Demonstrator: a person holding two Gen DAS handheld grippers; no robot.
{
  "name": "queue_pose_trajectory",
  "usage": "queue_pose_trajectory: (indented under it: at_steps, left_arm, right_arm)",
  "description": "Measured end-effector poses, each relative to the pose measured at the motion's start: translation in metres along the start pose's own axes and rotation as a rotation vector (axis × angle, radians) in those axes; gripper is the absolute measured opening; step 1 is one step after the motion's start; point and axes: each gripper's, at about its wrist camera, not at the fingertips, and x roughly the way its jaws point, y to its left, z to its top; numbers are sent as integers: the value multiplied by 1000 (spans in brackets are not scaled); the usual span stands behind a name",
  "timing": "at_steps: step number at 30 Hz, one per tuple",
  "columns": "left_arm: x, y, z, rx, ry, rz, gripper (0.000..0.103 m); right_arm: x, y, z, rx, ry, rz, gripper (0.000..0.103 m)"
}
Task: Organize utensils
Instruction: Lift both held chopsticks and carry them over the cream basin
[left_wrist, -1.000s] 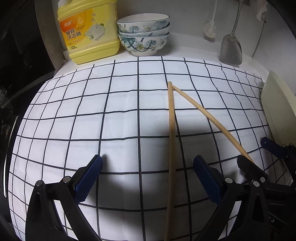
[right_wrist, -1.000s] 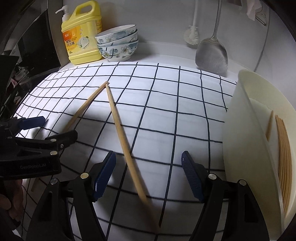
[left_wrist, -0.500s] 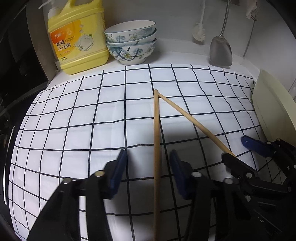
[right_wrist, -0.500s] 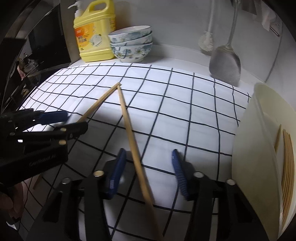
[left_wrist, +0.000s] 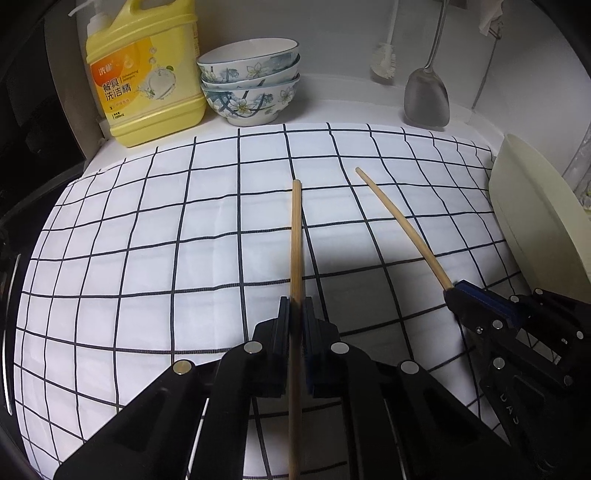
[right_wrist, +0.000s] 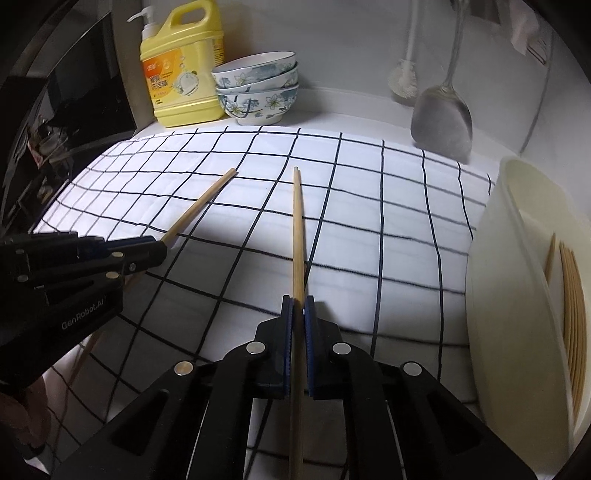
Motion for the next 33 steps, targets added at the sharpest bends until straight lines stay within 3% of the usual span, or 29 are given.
queue_pose_trajectory:
  at_steps: [12, 21, 33]
  left_arm:
    - [-35, 2, -8, 71, 13, -82, 7]
    - [-80, 4, -17, 168, 5, -145, 7]
    - [-145, -30, 2, 270, -107, -251, 7]
  right_arm:
    - [-30, 18, -14, 152, 13, 8, 6]
    - [-80, 27, -30, 270, -3, -27, 6]
    - [-172, 8, -29, 355, -122, -157, 6]
